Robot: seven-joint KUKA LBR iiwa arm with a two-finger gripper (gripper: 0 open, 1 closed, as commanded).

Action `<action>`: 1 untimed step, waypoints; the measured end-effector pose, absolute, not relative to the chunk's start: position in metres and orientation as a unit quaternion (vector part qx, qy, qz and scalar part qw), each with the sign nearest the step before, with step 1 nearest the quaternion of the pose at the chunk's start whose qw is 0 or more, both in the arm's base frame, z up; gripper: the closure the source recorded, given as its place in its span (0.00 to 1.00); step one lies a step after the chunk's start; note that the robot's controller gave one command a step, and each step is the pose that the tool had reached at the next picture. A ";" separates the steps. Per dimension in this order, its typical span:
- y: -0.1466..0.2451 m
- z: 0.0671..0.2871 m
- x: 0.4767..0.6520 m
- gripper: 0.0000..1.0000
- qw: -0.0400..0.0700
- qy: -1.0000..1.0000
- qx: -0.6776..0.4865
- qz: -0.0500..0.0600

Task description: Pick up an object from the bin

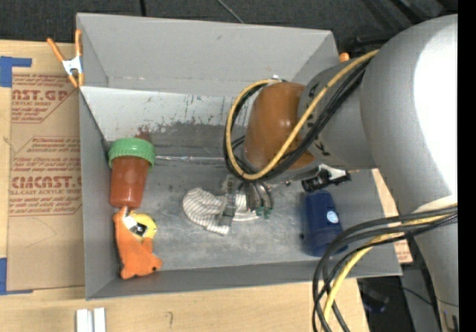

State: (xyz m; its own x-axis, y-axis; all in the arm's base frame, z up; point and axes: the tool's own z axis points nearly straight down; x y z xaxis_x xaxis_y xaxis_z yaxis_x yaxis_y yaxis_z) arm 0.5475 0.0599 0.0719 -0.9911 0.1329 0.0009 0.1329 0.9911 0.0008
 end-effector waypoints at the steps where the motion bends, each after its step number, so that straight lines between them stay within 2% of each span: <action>1: 0.057 0.118 0.551 1.00 -0.002 -0.998 -0.071 -0.001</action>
Offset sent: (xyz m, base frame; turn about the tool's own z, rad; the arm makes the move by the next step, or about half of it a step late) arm 0.0229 0.0014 0.1181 0.0606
